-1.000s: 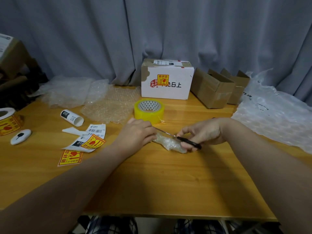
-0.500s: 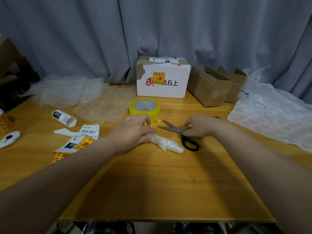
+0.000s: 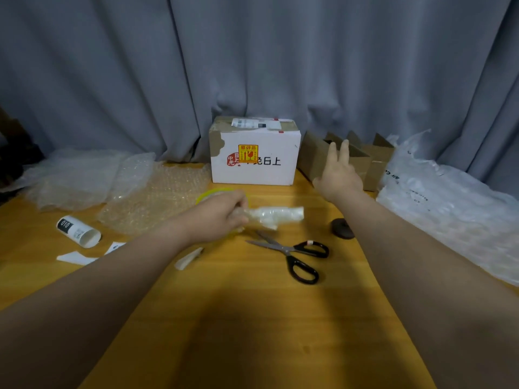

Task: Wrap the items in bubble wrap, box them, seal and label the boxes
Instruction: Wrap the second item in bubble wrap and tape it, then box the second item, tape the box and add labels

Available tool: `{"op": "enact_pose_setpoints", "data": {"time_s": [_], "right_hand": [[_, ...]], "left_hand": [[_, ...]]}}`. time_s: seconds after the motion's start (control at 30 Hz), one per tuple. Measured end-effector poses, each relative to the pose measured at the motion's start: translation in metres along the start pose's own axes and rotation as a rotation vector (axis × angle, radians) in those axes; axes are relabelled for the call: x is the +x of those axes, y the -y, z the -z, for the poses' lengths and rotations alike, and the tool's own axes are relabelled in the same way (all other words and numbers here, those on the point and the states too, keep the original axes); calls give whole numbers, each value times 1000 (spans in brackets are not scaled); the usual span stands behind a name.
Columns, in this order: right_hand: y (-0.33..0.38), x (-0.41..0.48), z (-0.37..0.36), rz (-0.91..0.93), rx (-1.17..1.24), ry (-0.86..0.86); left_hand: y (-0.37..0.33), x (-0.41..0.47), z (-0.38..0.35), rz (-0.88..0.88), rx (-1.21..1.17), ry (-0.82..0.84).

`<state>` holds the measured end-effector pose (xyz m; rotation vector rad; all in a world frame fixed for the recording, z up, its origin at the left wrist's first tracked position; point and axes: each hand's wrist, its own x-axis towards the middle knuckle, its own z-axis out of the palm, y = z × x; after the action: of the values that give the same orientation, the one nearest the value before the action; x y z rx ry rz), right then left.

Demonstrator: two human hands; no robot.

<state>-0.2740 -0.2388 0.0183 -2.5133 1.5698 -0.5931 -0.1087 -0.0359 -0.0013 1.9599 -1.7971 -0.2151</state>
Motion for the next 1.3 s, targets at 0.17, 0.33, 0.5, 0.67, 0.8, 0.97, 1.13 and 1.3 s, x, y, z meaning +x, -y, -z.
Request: {"op": "enact_pose_setpoints", "data": {"time_s": [0.17, 0.33, 0.5, 0.67, 0.8, 0.97, 1.13, 1.3], "right_hand": [[-12, 19, 9, -32, 52, 59], [-16, 16, 15, -71, -77, -46], [-34, 4, 25, -134, 162, -295], [-34, -44, 37, 5, 442, -549], [-16, -91, 46, 229, 454, -504], [16, -135, 51, 563, 262, -344], [29, -162, 38, 691, 157, -255], [33, -192, 26, 719, 51, -253]], "left_hand": [[-17, 20, 0, 59, -122, -265], [-24, 19, -10, 152, -166, -329], [-24, 2, -1, 135, -227, -429], [-27, -38, 21, 113, -577, -552], [-44, -64, 38, 20, -786, -675], [-61, -94, 52, -211, -871, -878], [-69, -109, 52, -271, -606, -1042], [-58, -110, 49, -226, -381, -456]]}}
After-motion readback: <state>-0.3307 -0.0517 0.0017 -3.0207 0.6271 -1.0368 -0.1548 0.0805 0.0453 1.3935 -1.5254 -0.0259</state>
